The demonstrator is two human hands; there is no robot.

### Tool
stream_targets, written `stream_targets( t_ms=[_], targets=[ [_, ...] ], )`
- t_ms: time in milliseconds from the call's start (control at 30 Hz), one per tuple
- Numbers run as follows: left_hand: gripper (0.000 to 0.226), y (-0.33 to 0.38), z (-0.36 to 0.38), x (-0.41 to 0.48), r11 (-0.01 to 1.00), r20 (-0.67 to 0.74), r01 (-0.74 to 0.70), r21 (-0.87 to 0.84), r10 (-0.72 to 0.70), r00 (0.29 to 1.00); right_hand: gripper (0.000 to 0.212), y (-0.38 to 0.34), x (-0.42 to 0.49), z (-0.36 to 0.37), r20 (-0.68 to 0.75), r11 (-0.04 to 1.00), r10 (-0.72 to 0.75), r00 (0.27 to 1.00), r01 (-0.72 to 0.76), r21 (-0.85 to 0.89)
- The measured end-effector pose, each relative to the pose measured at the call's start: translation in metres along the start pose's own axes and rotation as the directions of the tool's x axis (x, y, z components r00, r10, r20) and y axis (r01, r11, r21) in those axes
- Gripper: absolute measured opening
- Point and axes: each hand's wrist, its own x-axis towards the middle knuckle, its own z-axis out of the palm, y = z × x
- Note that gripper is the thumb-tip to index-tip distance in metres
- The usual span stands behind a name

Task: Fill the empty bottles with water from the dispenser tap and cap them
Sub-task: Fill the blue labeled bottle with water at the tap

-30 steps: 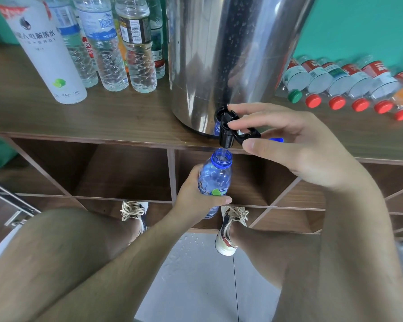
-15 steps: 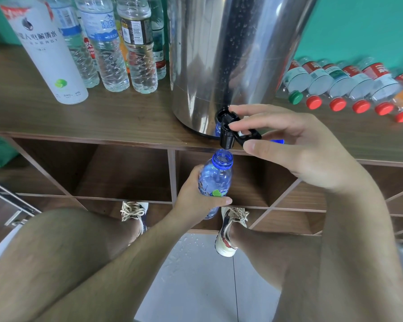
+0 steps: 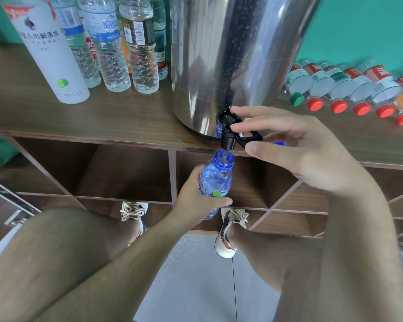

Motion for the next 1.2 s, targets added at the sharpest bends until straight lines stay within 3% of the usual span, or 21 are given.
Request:
stream_targets(
  t_ms=[1200],
  targets=[
    [0.079,0.0014,0.0002,-0.0003,1.0,0.006,-0.008,-0.007,0.008,1.0,0.031,0.0013,0.0,0.0001,-0.006,1.0,0.007,1.0,-0.007,0.005]
  ],
)
